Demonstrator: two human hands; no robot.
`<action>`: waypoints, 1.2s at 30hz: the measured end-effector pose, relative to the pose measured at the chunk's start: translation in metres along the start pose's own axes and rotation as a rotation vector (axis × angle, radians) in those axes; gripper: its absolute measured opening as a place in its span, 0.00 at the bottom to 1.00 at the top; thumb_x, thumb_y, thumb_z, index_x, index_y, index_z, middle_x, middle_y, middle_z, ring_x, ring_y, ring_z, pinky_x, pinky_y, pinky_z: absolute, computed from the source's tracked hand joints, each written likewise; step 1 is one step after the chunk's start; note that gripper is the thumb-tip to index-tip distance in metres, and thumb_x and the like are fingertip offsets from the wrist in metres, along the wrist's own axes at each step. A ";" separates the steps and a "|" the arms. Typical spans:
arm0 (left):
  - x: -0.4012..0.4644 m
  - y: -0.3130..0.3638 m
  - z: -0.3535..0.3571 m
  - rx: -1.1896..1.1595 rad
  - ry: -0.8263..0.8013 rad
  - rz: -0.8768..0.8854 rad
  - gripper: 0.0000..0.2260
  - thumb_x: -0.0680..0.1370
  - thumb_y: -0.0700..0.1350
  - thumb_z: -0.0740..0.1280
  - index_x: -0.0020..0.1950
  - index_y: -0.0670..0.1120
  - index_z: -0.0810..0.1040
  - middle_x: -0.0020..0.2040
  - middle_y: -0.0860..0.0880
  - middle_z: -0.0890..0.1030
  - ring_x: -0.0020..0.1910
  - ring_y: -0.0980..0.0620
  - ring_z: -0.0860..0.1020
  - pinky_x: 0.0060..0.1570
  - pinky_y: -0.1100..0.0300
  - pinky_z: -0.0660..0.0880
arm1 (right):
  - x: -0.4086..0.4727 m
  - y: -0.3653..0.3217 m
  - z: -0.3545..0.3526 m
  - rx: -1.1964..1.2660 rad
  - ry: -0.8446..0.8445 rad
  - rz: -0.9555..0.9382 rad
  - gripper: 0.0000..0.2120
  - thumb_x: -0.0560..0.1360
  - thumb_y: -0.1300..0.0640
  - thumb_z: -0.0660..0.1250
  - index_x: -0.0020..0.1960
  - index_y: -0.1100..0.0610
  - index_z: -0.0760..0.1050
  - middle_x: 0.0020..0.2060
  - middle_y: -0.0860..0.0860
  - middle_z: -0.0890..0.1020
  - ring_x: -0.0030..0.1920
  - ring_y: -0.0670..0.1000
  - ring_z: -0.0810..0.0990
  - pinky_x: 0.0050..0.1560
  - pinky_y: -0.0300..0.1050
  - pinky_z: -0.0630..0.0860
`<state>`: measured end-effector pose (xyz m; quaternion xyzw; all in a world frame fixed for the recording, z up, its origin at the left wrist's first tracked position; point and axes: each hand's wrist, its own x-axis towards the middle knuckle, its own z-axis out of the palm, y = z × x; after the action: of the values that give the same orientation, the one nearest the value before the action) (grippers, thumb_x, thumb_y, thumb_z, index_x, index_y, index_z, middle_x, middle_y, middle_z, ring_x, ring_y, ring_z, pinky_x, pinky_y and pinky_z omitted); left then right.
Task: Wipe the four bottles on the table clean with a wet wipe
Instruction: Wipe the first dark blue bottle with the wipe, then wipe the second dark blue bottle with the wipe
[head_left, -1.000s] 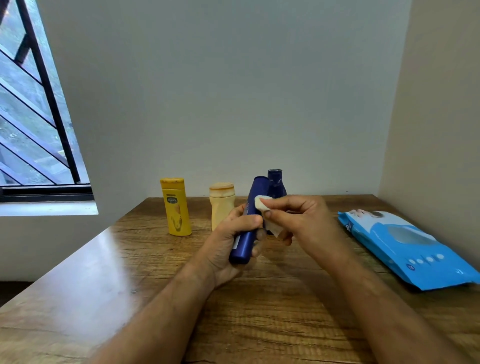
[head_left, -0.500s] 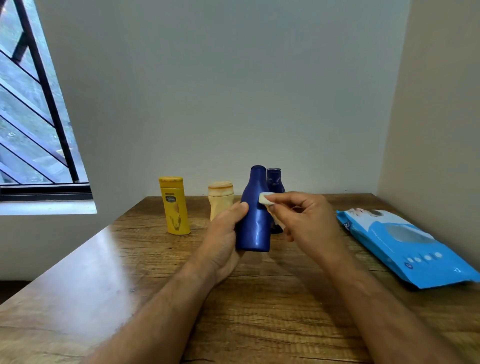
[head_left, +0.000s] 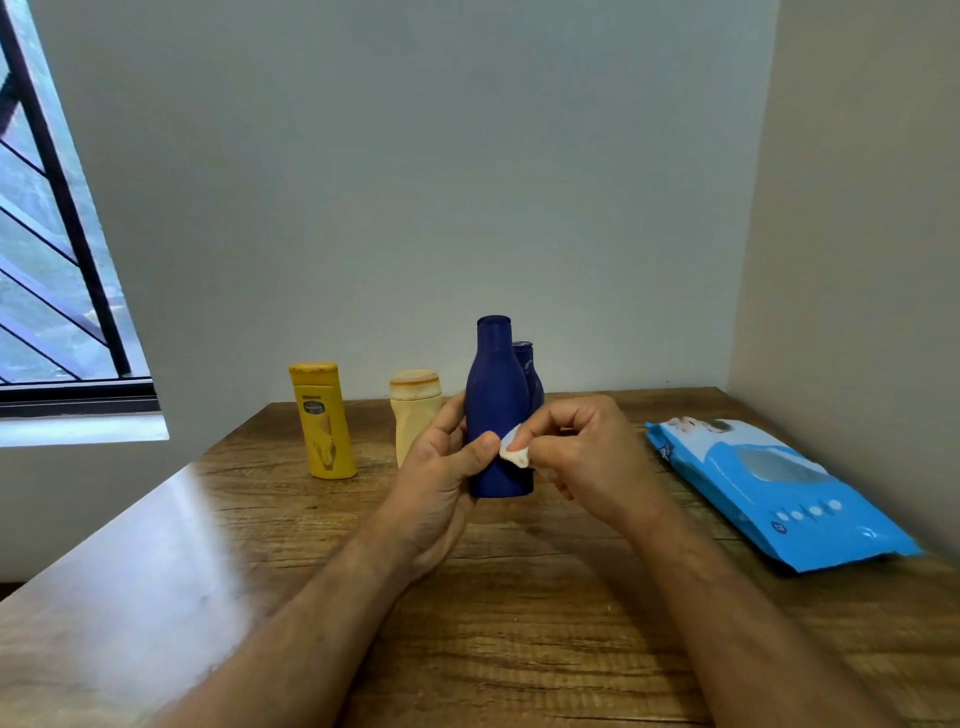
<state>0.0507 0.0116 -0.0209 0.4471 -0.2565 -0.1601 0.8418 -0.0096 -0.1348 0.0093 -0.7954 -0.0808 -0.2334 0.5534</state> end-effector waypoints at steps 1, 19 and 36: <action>0.000 -0.001 0.001 -0.011 0.008 0.005 0.25 0.74 0.35 0.66 0.70 0.48 0.73 0.63 0.43 0.83 0.63 0.43 0.80 0.62 0.46 0.78 | 0.000 0.001 -0.002 -0.033 -0.055 0.023 0.05 0.71 0.67 0.71 0.38 0.60 0.83 0.30 0.45 0.81 0.27 0.36 0.76 0.27 0.28 0.69; 0.013 -0.040 0.012 0.528 0.035 -0.071 0.23 0.80 0.34 0.65 0.73 0.49 0.69 0.66 0.50 0.80 0.64 0.54 0.79 0.69 0.48 0.73 | 0.010 0.021 -0.031 -0.005 0.750 0.188 0.07 0.75 0.59 0.69 0.43 0.47 0.80 0.39 0.42 0.82 0.43 0.45 0.80 0.35 0.33 0.71; 0.065 -0.079 0.056 0.938 0.112 0.040 0.18 0.80 0.42 0.68 0.69 0.51 0.73 0.60 0.54 0.82 0.58 0.58 0.80 0.64 0.51 0.77 | 0.016 0.046 -0.037 -0.006 0.826 0.399 0.09 0.76 0.59 0.67 0.56 0.53 0.78 0.51 0.49 0.81 0.49 0.47 0.78 0.37 0.35 0.75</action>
<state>0.0688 -0.1015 -0.0420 0.7820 -0.2641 0.0137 0.5643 0.0119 -0.1876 -0.0119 -0.6372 0.3022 -0.4200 0.5712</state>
